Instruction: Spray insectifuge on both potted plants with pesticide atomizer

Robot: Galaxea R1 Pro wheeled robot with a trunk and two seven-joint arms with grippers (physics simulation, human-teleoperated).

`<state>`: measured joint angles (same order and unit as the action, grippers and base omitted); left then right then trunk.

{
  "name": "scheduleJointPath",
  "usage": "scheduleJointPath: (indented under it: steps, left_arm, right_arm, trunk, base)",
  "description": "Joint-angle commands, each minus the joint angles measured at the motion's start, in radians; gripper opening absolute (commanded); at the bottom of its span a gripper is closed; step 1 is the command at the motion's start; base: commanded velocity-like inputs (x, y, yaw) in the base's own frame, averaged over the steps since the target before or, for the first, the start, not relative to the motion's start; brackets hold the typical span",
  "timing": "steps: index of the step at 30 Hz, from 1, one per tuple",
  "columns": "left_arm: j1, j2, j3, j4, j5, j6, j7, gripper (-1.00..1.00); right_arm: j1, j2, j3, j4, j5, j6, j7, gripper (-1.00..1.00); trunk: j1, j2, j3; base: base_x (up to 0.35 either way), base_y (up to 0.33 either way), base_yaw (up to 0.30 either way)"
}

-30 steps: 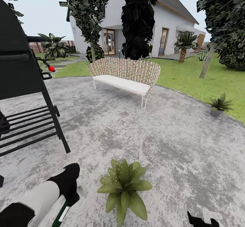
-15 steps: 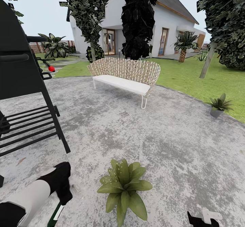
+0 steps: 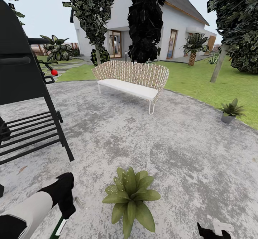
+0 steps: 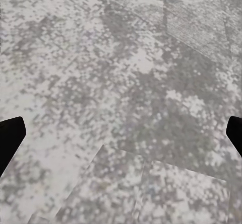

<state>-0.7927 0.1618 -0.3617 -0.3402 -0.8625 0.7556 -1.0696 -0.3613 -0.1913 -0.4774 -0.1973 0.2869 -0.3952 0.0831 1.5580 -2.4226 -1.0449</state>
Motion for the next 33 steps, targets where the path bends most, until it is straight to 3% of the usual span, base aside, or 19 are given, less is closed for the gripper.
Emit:
scheduleJointPath:
  steps: [1, 5, 10, 14, 20, 23, 24, 28, 30, 33]
  left_arm:
    - [0.0, 0.0, 0.0, -0.004, -0.005, 0.006, -0.008, -1.0]
    - [-0.001, -0.009, 0.007, -0.022, 0.002, 0.009, -0.007, -1.0]
    - [-0.01, -0.057, 0.003, -0.111, 0.003, 0.019, -0.017, -1.0]
    - [-0.018, -0.066, -0.003, -0.114, -0.005, 0.021, -0.078, -1.0]
    - [-0.002, -0.054, -0.006, -0.099, -0.095, 0.01, -0.115, -1.0]
    - [0.01, -0.052, -0.007, -0.057, -0.113, 0.002, -0.113, -1.0]
    - [0.016, -0.052, -0.007, -0.05, -0.115, -0.009, -0.111, -1.0]
    - [0.038, -0.053, -0.004, -0.05, -0.116, -0.159, -0.106, -1.0]
    - [0.041, -0.061, -0.001, -0.064, -0.116, -0.199, -0.104, -1.0]
    - [0.041, -0.065, -0.002, -0.121, -0.116, -0.208, -0.106, -1.0]
  right_arm:
    - [-0.001, 0.0, -0.009, 0.001, 0.005, -0.004, 0.007, 1.0]
    - [-0.001, 0.001, -0.008, 0.001, 0.005, -0.004, 0.007, 1.0]
    - [-0.001, 0.001, -0.009, 0.001, 0.005, -0.004, 0.007, 1.0]
    - [-0.001, 0.0, -0.009, 0.001, 0.005, -0.004, 0.006, 1.0]
    - [-0.001, 0.001, -0.008, 0.001, 0.005, -0.004, 0.006, 1.0]
    - [-0.001, 0.001, -0.008, 0.001, 0.005, -0.004, 0.007, 1.0]
    - [-0.001, 0.001, -0.009, 0.001, 0.005, -0.004, 0.007, 1.0]
    - [-0.001, 0.001, -0.008, 0.001, 0.005, -0.004, 0.006, 1.0]
    - [-0.001, 0.001, -0.008, 0.001, 0.005, -0.004, 0.006, 1.0]
    - [-0.001, 0.001, -0.008, 0.001, 0.005, -0.004, 0.006, 1.0]
  trunk:
    - [0.0, 0.0, -0.001]
    - [0.0, 0.0, -0.001]
    - [0.0, 0.0, -0.001]
    - [0.0, 0.0, -0.001]
    - [0.0, 0.0, -0.001]
    - [0.0, 0.0, -0.001]
    - [0.0, 0.0, -0.001]
    - [0.0, 0.0, -0.001]
    - [0.0, 0.0, -0.001]
    - [0.0, 0.0, -0.001]
  base:
    - [0.0, 0.0, 0.0]
    - [0.0, 0.0, 0.0]
    - [0.0, 0.0, 0.0]
    - [0.0, 0.0, 0.0]
    - [0.0, 0.0, 0.0]
    - [0.0, 0.0, 0.0]
    - [0.0, 0.0, 0.0]
    - [0.0, 0.0, 0.0]
    - [0.0, 0.0, 0.0]
    - [0.0, 0.0, 0.0]
